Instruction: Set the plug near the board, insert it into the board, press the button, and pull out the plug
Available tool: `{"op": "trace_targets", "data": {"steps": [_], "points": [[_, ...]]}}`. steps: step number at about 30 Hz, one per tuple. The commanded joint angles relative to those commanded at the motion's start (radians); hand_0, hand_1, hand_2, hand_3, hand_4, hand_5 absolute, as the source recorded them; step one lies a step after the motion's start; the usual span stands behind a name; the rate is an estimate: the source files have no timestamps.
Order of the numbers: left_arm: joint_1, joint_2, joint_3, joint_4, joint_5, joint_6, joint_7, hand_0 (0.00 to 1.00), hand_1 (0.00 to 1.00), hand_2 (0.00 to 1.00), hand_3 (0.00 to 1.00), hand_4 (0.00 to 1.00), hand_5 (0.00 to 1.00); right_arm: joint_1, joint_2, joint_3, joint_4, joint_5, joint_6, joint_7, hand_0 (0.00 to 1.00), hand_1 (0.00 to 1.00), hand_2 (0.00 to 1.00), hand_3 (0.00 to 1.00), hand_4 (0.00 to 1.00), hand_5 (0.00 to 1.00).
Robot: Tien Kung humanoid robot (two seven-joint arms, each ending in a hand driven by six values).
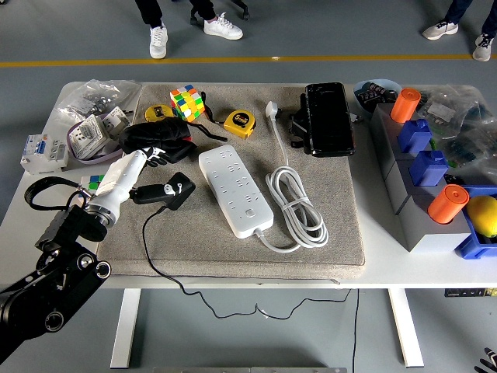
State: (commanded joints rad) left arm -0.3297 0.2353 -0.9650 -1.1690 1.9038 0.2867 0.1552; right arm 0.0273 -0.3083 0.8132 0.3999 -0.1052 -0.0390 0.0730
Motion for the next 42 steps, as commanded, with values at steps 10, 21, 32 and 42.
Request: {"op": "trace_targets", "data": {"steps": [10, 21, 32, 42], "points": [[-0.011, -0.005, 0.031, 0.015, 0.04, -0.01, 0.058, 0.668, 0.668, 0.672, 0.747, 0.998, 0.628, -0.001, -0.001, 0.0, 0.0, -0.001, 0.0, 0.0, 0.594, 0.646, 0.596, 0.497, 0.771, 0.504], [-0.037, -0.031, 0.061, 0.068, 0.072, 0.01, 0.066, 0.626, 0.639, 0.641, 0.73, 0.998, 0.625, 0.002, -0.002, -0.001, 0.002, 0.0, 0.0, 0.001, 0.594, 0.646, 0.596, 0.497, 0.772, 0.503], [-0.056, -0.039, 0.082, 0.097, 0.052, 0.005, 0.086, 0.431, 0.515, 0.548, 0.661, 0.998, 0.566, 0.002, -0.003, -0.001, 0.002, 0.0, -0.001, 0.001, 0.594, 0.646, 0.595, 0.498, 0.772, 0.501], [-0.073, -0.046, 0.099, 0.115, 0.052, 0.032, 0.097, 0.286, 0.389, 0.476, 0.537, 0.998, 0.24, 0.004, -0.003, -0.002, 0.003, 0.0, -0.001, 0.003, 0.594, 0.645, 0.594, 0.497, 0.771, 0.5]]}}
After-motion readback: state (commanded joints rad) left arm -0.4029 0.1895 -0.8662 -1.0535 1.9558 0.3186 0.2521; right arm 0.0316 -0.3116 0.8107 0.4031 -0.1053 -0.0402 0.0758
